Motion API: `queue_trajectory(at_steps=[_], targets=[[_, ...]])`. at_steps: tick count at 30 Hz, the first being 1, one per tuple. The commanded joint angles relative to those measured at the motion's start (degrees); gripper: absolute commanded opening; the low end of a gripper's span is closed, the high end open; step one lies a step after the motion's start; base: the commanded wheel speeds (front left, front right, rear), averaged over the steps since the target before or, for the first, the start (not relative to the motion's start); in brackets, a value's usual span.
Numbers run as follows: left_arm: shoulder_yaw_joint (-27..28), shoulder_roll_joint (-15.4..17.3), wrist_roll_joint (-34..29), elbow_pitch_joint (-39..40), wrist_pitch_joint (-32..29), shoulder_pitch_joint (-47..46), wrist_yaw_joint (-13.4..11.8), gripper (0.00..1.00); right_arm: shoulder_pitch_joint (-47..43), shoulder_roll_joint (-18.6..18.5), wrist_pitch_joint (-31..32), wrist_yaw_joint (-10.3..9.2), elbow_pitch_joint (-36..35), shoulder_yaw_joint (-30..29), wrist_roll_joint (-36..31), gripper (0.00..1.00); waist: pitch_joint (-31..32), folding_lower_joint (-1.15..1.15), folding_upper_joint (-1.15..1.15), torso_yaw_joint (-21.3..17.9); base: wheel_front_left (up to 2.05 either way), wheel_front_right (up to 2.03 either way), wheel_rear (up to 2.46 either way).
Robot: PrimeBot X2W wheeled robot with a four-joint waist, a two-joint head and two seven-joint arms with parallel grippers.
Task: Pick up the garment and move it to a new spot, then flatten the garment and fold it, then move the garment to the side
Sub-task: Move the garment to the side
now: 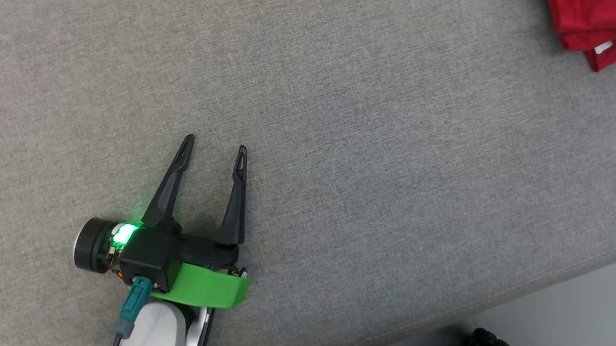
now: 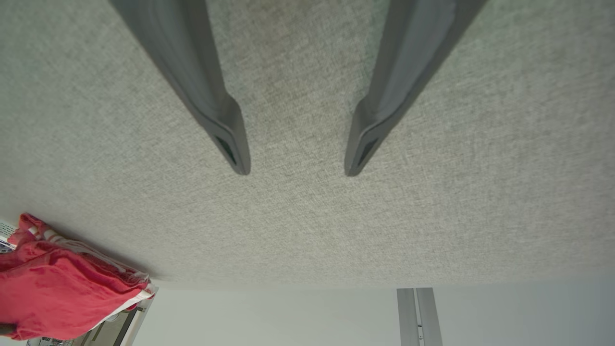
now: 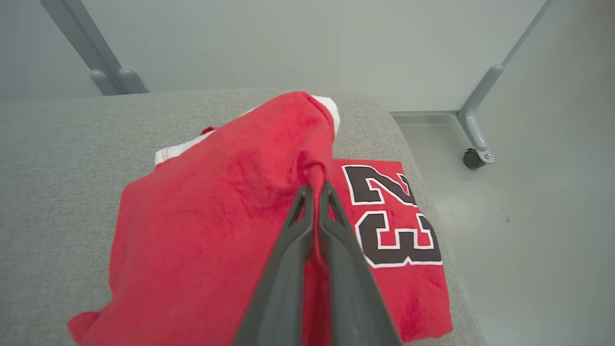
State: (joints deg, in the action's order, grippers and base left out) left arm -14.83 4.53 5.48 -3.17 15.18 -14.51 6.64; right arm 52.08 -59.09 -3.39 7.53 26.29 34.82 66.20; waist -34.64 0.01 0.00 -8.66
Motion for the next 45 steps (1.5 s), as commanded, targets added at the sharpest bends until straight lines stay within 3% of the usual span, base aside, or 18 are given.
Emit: queue_trajectory(at_steps=[1,17,18,19,20,21,29,36,45], targets=[[0.3,0.8,-0.7,-0.5,-0.1,-0.9,0.2,1.0,1.0,-0.8,-0.4,-0.1,0.6,-0.4,-0.6,0.0,-0.5,-0.01,0.0,0.6,0.0,0.0,0.0],[0.5,0.1,-0.7,0.0,-0.1,-1.1,0.5,1.0,-0.2,-2.4,1.1,-0.1,6.8,-2.6,-1.9,0.0,-1.1,-0.01,0.0,3.0,0.0,0.0,0.0],[0.6,0.1,-0.8,0.0,-0.1,-1.2,0.5,1.0,-0.2,-2.2,1.5,-0.1,7.4,-2.9,-1.7,0.22,-1.1,-0.01,0.0,3.1,0.0,0.0,0.0],[0.6,0.0,-0.8,0.0,-0.1,-1.2,0.5,1.0,-0.4,-1.9,1.9,-0.1,7.7,-3.0,-1.5,0.31,-1.0,-0.01,0.0,3.2,0.0,0.0,0.0],[0.6,0.0,-0.9,0.0,-0.1,-1.3,0.5,1.0,-0.5,-1.8,2.1,-0.1,8.5,-3.2,-1.7,0.56,-1.0,-0.01,0.0,3.3,0.0,0.0,0.0],[0.6,-0.1,-0.9,-0.1,-0.1,-1.4,0.5,1.0,-0.4,-1.9,1.8,-0.1,8.9,-3.3,-2.5,1.0,-0.9,-0.01,0.0,3.3,0.0,0.0,0.0],[0.2,-0.6,-0.6,-0.7,-0.1,-0.7,0.6,1.0,-0.8,0.8,-2.3,-0.1,12.7,-2.6,-9.8,1.0,2.1,-0.01,0.0,4.0,0.0,0.0,0.0],[0.1,-1.1,0.3,-1.6,-0.1,1.8,-0.6,1.0,-5.7,6.8,-9.4,-0.1,13.7,-1.9,-13.5,1.0,8.6,-0.01,0.0,5.4,0.0,0.0,0.0],[0.4,-1.5,1.6,-2.3,-0.1,6.7,-2.5,1.0,-12.6,17.2,-11.9,-0.1,12.1,-3.4,-17.6,1.0,17.9,-0.01,0.0,6.9,0.0,0.0,0.0]])
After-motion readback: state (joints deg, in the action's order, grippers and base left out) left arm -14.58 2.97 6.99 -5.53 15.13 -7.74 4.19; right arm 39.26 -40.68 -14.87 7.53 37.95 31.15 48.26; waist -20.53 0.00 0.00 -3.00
